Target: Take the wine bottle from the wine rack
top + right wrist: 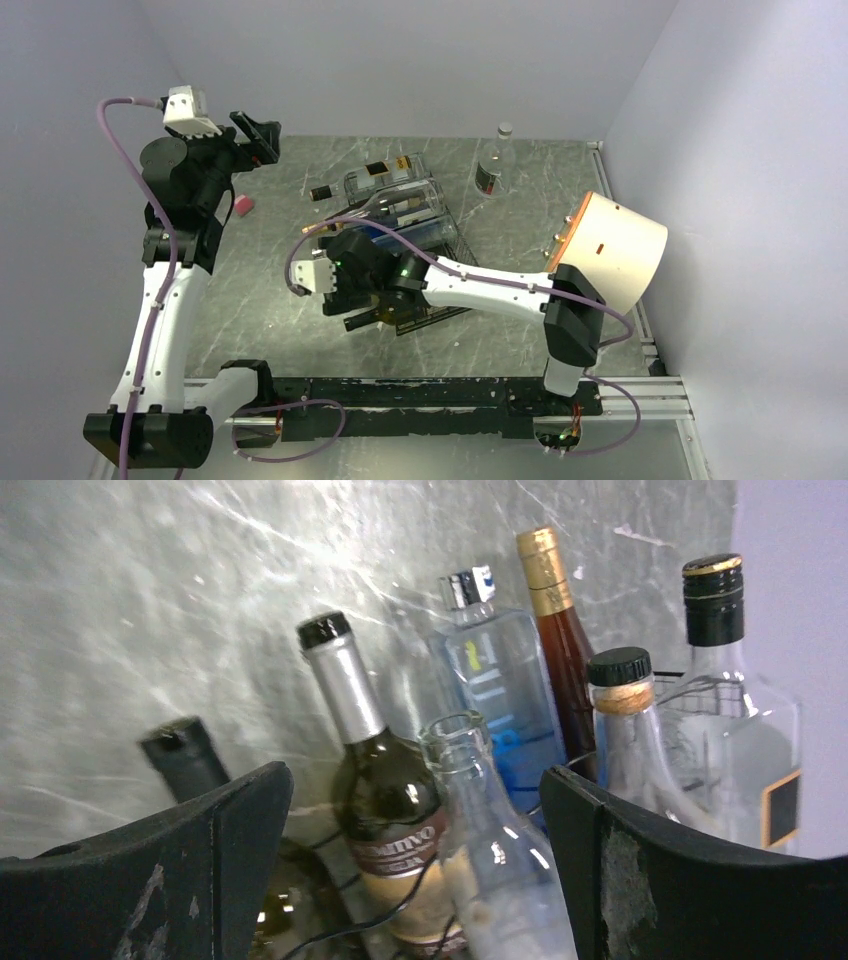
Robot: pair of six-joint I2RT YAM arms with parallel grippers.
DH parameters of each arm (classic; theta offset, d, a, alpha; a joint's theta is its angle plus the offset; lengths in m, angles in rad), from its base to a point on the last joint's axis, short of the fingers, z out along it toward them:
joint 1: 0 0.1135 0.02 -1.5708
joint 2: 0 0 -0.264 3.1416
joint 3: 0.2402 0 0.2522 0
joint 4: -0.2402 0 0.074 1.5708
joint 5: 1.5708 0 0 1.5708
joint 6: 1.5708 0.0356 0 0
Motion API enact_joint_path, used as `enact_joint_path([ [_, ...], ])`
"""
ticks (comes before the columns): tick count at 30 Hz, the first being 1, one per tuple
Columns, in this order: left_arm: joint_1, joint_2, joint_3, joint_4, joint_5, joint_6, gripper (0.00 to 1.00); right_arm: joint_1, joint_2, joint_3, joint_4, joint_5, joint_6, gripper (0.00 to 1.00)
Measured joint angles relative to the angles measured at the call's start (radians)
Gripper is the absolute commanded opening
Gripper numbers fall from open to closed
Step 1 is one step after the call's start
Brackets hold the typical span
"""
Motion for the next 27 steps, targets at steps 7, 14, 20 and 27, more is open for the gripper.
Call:
enact_joint_path([
  [7,0.000,0.023,-0.011,0.006,-0.035,0.017,0.99,-0.009,0.065,-0.029,0.133,0.116,-0.218,0.95],
  [14,0.000,0.042,-0.011,0.006,-0.034,0.013,0.99,-0.010,0.154,-0.030,0.203,0.190,-0.317,0.88],
  [20,0.000,0.042,-0.011,0.007,-0.035,0.011,0.99,-0.012,0.211,-0.030,0.215,0.255,-0.359,0.72],
  [27,0.000,0.042,-0.028,0.014,-0.041,0.011,0.99,-0.014,0.214,-0.015,0.209,0.303,-0.368,0.42],
])
